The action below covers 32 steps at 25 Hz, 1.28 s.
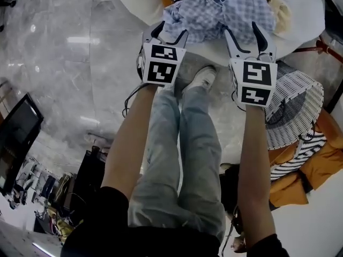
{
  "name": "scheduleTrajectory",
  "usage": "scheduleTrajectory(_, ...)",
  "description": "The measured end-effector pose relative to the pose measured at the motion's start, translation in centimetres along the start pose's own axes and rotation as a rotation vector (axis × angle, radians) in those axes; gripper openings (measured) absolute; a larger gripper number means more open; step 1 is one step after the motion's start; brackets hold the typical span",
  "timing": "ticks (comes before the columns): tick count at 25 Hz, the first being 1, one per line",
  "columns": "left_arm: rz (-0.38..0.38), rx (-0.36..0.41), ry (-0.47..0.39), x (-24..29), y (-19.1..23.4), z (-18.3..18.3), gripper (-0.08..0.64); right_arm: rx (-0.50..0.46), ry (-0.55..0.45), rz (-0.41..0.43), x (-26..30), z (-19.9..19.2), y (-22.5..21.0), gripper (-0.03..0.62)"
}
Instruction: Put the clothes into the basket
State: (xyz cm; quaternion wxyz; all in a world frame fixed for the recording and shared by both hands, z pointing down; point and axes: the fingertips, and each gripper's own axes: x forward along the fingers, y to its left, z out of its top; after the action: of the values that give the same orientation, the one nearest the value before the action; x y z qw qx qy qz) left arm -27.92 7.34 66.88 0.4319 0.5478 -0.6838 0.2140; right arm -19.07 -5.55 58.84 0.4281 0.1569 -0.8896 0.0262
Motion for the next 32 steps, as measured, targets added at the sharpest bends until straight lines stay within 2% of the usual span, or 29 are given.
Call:
scheduleTrajectory(3, 0.012, -0.005, 0.026, 2.5, 0.7, -1.2, 0.272, -0.112, 0.013, -0.015, 1.6, -0.2, -0.6, 0.265)
scheduleTrajectory(7, -0.001, 0.054, 0.056, 5.4, 0.7, -2.6, 0.282, -0.232, 0.050, -0.023, 4.5, -1.7, -0.8, 0.278)
scheduleTrajectory(9, 0.000, 0.071, 0.075, 7.2, 0.9, -3.8, 0.284, -0.265, 0.065, -0.022, 6.0, -2.6, -0.8, 0.281)
scheduleTrajectory(12, 0.014, 0.046, 0.109, 9.9, 1.8, -6.1, 0.283, -0.313, 0.077, -0.015, 7.9, -3.7, -0.4, 0.281)
scheduleTrajectory(16, 0.015, 0.029, 0.109, 12.6, 2.2, -7.1, 0.282, -0.341, 0.072, -0.021, 9.8, -4.4, -0.4, 0.281)
scheduleTrajectory(21, -0.014, 0.013, 0.108, 14.4, 1.0, -7.1, 0.279, -0.328, 0.102, -0.029, 10.9, -5.3, -0.2, 0.268)
scheduleTrajectory(22, -0.018, 0.016, 0.106, 14.4, 0.9, -6.8, 0.253, -0.324, 0.107, -0.022, 11.0, -5.3, -0.1, 0.228)
scheduleTrajectory(23, -0.021, 0.019, 0.100, 14.3, 0.8, -6.4, 0.179, -0.319, 0.114, -0.013, 11.0, -5.4, 0.0, 0.159)
scheduleTrajectory(24, -0.026, 0.022, 0.092, 14.0, 0.8, -6.0, 0.073, -0.308, 0.120, -0.003, 10.9, -5.4, 0.1, 0.115)
scheduleTrajectory(25, -0.034, 0.027, 0.085, 13.5, 0.6, -5.8, 0.052, -0.288, 0.124, 0.007, 10.7, -5.4, 0.1, 0.096)
scheduleTrajectory(30, -0.109, 0.113, 0.065, 9.2, -1.1, -5.1, 0.043, -0.105, 0.096, 0.063, 7.9, -4.1, 0.6, 0.055)
scheduleTrajectory(32, -0.125, 0.109, 0.042, 6.9, -1.2, -4.1, 0.043, -0.067, 0.061, 0.067, 6.1, -3.0, 1.2, 0.054)
